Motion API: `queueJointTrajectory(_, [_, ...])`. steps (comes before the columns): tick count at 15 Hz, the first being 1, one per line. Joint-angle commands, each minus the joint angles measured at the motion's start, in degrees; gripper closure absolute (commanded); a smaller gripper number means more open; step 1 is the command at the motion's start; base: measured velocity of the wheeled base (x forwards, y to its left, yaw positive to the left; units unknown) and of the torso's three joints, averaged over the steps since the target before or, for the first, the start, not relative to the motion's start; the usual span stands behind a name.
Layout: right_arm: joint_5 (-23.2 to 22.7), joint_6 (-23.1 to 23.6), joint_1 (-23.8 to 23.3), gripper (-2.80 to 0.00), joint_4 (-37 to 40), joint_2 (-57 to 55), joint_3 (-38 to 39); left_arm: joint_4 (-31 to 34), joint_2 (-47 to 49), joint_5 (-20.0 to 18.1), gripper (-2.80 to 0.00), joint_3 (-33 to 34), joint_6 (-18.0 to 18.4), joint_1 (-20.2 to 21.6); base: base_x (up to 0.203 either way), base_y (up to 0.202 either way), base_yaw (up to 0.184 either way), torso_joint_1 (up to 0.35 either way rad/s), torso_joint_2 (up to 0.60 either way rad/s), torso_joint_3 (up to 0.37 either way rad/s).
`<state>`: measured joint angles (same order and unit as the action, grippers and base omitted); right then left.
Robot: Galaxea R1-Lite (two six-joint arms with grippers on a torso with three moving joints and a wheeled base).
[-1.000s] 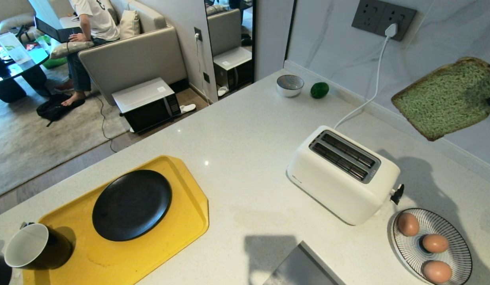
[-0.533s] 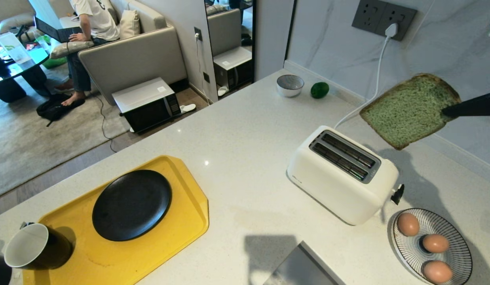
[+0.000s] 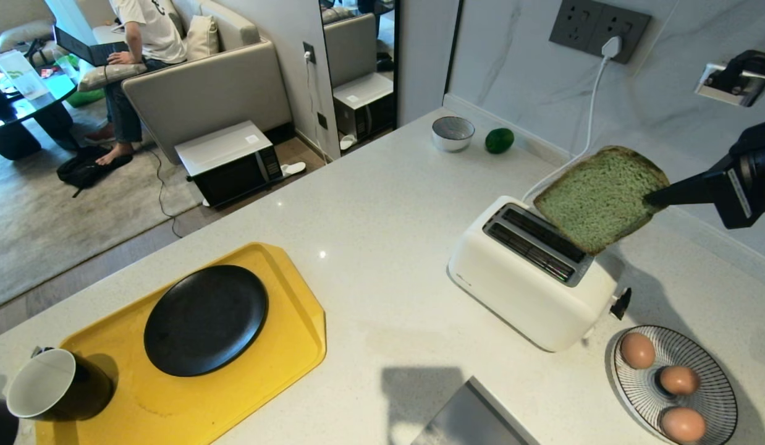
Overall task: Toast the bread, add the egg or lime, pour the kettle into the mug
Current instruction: Put the bread slices in the toaster
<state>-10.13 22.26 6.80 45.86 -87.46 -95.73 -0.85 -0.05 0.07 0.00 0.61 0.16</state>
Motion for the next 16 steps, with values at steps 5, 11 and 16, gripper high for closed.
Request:
queueJointTrajectory(5, [-0.06,0.06,0.93,0.0,0.11,-2.89,0.46,-0.03,0.05,0.01,0.0,0.0,0.0,0.1,0.0,0.0,0.0,0.0,0.0,0.0])
queueJointTrajectory(11, [0.02,-0.2,1.73,0.0,-1.33,-5.85,-0.25,-0.03,0.05,0.01,0.0,0.0,0.0,0.02,0.0,0.0,0.0,0.0,0.0,0.0])
queueJointTrajectory(16, [0.56,0.13,1.55,0.0,-3.74,-8.0,-0.6,-0.03,0.05,0.01,0.0,0.0,0.0,0.02,0.0,0.0,0.0,0.0,0.0,0.0])
